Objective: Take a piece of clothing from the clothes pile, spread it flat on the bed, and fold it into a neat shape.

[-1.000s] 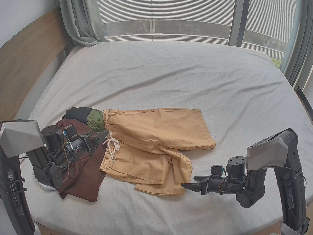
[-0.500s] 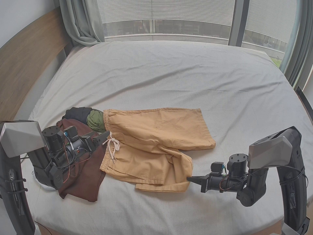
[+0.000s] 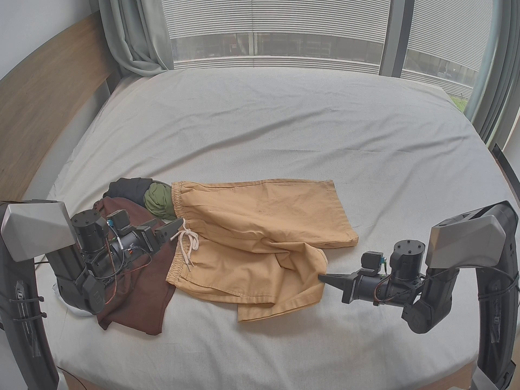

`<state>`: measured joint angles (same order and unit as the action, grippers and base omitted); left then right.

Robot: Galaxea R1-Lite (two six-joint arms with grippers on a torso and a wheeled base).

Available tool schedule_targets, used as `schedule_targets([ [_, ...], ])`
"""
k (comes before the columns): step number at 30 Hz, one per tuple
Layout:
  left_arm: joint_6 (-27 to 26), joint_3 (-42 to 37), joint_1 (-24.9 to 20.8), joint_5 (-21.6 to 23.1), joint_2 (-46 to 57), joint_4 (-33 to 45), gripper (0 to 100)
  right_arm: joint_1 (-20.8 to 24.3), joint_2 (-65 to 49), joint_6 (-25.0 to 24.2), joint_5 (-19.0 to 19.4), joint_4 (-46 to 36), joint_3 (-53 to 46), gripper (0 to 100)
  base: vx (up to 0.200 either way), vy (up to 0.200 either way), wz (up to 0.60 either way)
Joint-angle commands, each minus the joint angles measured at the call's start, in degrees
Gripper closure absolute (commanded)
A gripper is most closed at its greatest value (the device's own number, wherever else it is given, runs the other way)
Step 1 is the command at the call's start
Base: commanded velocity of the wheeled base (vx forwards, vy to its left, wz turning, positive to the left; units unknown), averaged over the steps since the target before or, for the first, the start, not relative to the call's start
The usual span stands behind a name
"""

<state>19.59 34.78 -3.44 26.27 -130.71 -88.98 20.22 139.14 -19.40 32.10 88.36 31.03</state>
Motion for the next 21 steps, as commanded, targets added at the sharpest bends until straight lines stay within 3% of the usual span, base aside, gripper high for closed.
schedule_targets([
  [1,0.0,-0.1,-0.1,0.0,-0.2,-0.1,0,-1.8,0.0,0.2,-0.5,0.1,1.1,100,0.000,0.000,0.00],
  [21,-0.1,-0.2,-0.3,0.0,-0.9,-0.1,0,-9.1,4.6,0.4,-2.4,-0.5,8.0,100,0.000,0.000,0.00],
])
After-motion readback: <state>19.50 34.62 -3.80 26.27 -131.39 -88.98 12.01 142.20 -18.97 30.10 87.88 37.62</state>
